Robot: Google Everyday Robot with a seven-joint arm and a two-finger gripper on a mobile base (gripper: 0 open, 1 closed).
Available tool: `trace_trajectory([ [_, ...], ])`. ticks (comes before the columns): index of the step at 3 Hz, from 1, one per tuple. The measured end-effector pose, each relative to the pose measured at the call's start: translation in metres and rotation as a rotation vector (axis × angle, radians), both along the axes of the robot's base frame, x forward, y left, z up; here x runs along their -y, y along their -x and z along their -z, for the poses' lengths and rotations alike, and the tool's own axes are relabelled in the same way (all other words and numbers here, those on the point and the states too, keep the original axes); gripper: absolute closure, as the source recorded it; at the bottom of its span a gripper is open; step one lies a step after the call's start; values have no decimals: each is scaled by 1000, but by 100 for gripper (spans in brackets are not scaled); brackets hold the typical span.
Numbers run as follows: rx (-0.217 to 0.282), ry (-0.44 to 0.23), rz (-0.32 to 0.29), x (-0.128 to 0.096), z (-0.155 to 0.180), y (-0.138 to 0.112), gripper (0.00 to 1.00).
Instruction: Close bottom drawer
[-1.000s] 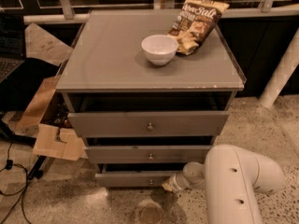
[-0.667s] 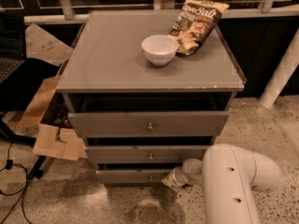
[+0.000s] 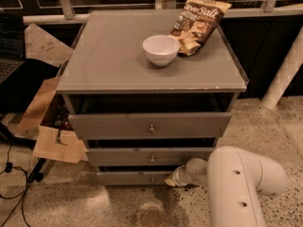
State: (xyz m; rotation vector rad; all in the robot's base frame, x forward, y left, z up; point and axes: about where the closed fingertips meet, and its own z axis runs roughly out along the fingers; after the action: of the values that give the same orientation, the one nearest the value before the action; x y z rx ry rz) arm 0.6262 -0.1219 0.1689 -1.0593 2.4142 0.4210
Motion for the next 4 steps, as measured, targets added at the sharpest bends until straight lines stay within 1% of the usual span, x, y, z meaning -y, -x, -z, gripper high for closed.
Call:
trace_trajectory([
  [1, 0, 0, 0, 1, 0, 4, 82],
  [2, -51, -76, 75, 17, 22, 51, 51],
  [3, -78, -110, 119, 28, 32, 77, 28],
  [4, -79, -111, 123, 30, 32, 78, 3],
])
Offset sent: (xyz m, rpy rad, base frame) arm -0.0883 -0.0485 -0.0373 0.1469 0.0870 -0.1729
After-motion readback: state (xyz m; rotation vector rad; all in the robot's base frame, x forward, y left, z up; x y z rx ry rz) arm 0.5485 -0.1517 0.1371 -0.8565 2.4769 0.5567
